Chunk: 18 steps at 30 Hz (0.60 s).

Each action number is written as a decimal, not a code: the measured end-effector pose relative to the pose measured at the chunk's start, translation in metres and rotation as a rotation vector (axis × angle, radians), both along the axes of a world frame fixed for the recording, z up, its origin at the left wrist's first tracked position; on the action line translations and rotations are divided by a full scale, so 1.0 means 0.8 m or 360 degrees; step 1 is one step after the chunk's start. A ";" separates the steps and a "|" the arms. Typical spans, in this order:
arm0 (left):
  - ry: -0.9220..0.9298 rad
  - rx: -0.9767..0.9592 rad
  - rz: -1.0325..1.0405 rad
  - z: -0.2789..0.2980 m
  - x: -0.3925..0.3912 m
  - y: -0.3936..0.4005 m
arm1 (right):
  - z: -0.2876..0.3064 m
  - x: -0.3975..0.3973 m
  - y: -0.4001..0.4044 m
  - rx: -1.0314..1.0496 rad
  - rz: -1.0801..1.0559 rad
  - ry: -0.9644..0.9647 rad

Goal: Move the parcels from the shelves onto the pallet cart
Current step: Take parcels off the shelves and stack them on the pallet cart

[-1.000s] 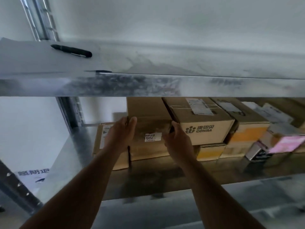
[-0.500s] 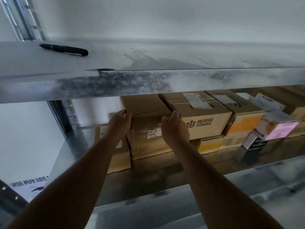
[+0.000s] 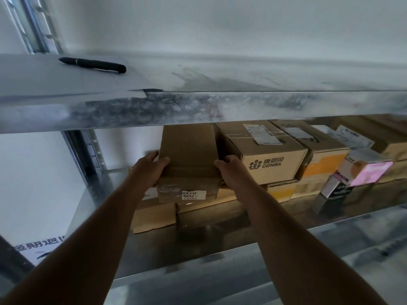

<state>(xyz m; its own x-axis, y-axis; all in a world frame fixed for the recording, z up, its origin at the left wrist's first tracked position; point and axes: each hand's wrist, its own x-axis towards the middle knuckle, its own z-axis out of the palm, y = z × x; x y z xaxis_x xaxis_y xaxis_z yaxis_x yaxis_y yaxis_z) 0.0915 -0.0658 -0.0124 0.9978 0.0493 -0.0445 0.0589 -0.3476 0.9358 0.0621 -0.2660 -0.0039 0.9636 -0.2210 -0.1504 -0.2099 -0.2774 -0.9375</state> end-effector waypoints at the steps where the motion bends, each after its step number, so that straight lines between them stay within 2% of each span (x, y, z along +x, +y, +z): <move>1: 0.0040 -0.0061 -0.0045 0.001 -0.004 0.002 | 0.001 -0.002 -0.005 0.0054 0.0093 0.0031; 4: 0.0058 -0.0158 -0.0229 0.003 -0.024 0.005 | -0.007 -0.013 -0.020 0.0086 0.0391 0.0001; 8: -0.0109 -0.0205 -0.0289 0.002 -0.071 0.004 | -0.021 -0.038 -0.030 -0.0050 0.0611 -0.0310; 12: -0.0267 -0.0361 -0.0278 -0.017 -0.134 -0.003 | -0.041 -0.081 -0.039 -0.0075 0.0710 -0.0453; 18: -0.0370 -0.0255 -0.0228 -0.057 -0.232 -0.040 | -0.062 -0.177 -0.086 0.0057 0.0777 -0.0594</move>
<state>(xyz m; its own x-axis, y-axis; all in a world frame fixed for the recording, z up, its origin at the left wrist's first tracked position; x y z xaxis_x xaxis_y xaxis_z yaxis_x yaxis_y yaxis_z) -0.0940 -0.0981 -0.0580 0.9784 -0.0816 0.1899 -0.2021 -0.1839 0.9619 -0.0794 -0.3346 -0.0538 0.9414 0.2580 0.2172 0.2773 -0.2257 -0.9339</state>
